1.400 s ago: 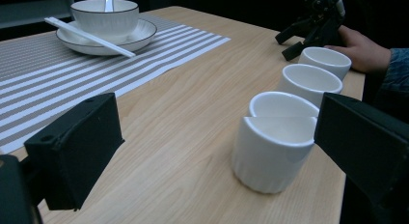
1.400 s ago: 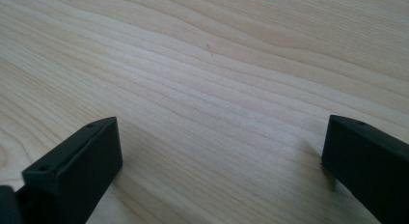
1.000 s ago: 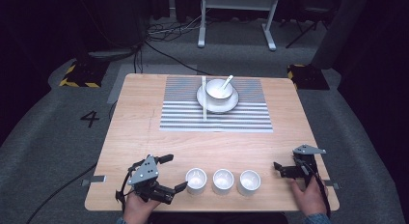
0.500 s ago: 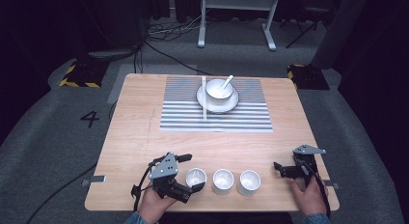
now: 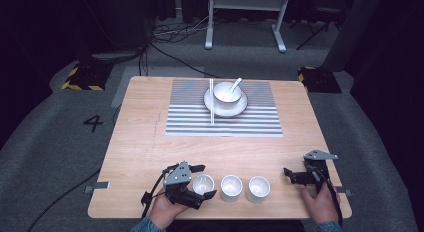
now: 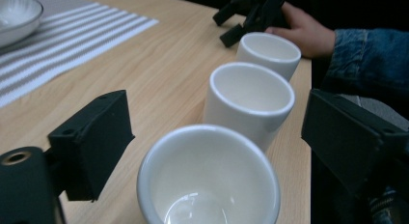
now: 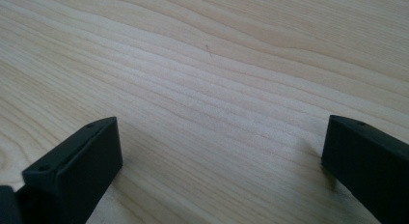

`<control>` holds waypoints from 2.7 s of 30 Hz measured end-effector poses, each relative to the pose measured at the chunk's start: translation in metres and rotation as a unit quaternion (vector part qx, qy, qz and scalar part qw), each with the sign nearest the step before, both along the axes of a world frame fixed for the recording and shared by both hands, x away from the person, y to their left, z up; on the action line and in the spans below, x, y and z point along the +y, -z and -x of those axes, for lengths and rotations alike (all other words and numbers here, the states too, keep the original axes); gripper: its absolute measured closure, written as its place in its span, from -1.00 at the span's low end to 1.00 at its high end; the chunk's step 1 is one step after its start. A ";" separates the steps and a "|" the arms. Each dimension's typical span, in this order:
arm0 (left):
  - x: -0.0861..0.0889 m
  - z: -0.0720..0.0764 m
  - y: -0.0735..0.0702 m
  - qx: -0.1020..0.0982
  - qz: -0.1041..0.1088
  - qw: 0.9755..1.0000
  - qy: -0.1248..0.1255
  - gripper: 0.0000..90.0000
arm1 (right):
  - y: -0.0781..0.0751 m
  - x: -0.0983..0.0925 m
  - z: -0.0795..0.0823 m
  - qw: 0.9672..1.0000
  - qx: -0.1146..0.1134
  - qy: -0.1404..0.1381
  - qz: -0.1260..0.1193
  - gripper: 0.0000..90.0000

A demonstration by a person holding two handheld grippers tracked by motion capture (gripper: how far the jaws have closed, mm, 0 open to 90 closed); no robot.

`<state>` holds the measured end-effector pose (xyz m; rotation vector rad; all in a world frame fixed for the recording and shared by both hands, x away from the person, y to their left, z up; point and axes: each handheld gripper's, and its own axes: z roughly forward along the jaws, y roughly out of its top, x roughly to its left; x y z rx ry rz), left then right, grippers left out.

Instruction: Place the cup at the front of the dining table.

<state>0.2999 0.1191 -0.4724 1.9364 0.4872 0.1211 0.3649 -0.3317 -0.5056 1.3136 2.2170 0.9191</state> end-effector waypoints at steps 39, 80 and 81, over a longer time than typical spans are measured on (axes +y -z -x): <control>-0.004 -0.001 0.026 0.016 -0.097 0.995 0.002 -0.43 | 0.000 0.000 0.000 1.000 0.000 0.000 0.000 -0.99; 0.010 0.005 -0.040 0.026 -0.109 0.993 -0.025 -0.41 | 0.000 0.000 0.000 1.000 0.001 0.002 0.000 -0.99; 0.011 0.005 -0.042 0.026 -0.108 0.993 -0.027 -0.41 | 0.000 0.000 0.000 1.000 0.001 0.002 0.000 -0.99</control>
